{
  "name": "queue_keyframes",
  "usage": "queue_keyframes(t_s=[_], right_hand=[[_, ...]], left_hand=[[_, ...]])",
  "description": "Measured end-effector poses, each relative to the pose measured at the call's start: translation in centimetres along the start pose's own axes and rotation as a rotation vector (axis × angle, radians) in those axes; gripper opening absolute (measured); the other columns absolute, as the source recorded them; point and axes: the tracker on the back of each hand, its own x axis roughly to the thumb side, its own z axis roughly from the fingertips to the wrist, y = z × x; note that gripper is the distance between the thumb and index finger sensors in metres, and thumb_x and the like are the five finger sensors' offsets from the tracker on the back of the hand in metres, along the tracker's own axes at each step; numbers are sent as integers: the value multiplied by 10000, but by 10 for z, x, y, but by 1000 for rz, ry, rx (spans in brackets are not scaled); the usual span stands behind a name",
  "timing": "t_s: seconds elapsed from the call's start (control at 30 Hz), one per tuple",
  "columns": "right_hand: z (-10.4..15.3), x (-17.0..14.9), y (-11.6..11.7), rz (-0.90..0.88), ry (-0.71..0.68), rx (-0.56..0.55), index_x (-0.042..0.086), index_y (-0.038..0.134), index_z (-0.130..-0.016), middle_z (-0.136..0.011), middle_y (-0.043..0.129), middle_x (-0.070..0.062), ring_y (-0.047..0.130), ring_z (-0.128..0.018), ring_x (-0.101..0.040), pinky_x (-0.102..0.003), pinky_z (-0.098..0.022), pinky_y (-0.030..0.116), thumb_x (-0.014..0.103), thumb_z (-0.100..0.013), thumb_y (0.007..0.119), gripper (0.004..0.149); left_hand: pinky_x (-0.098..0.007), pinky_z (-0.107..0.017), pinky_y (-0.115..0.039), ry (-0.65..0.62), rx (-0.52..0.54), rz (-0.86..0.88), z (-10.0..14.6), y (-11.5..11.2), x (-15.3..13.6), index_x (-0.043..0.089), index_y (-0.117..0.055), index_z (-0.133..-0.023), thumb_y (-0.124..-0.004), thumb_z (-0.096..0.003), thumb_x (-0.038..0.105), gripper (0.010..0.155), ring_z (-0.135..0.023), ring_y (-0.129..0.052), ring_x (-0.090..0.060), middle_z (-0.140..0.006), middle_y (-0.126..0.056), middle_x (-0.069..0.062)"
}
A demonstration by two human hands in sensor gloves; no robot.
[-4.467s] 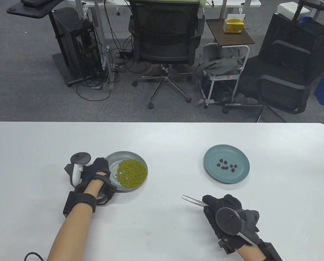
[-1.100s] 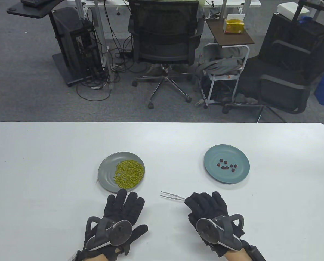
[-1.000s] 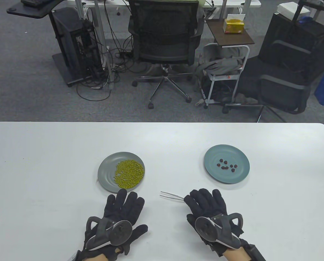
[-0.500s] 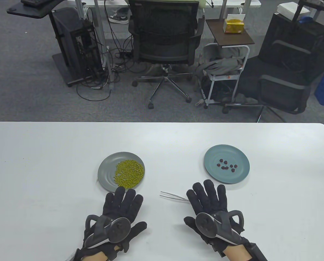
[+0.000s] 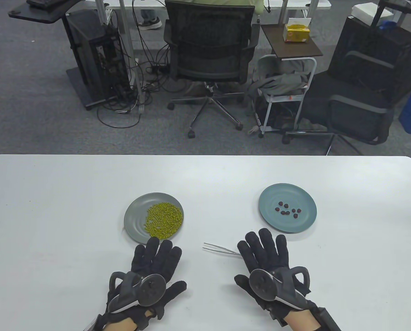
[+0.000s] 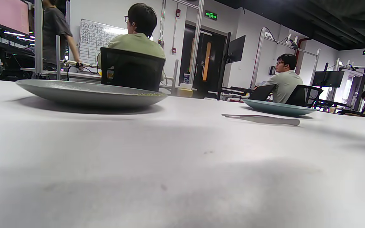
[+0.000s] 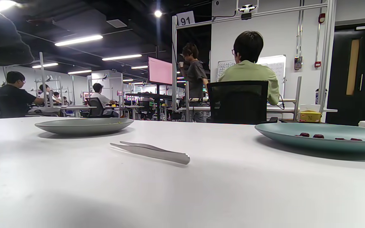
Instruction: Pick cranberries with tweezers into plate
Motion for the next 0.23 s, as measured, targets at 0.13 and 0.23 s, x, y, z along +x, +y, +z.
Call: queue_keyframes(t_s=[0.13,0.23], right_hand=[[3,-2,-1,-12,2,1,434,28,-946,-1057,-95,143,-77,-1056,-249,-564,-758,-22,698,-316,505,833],[4,-3,-2,-22,5,3,433,30,-947,-1058,-92,142,-74,-1057,-248,-563,-760,-20,697,-317,506,833]], left_hand=[[-619,-770,-240,2,-3,3,0,0,-1,394,-179,-1069,-611,-403,774,879,-1116,-220,-370,-1157,-295,45],[-618,-770,-239,5,-4,8,0,0,-1,395,-178,-1068,-610,-403,775,879,-1117,-218,-368,-1157,-293,45]])
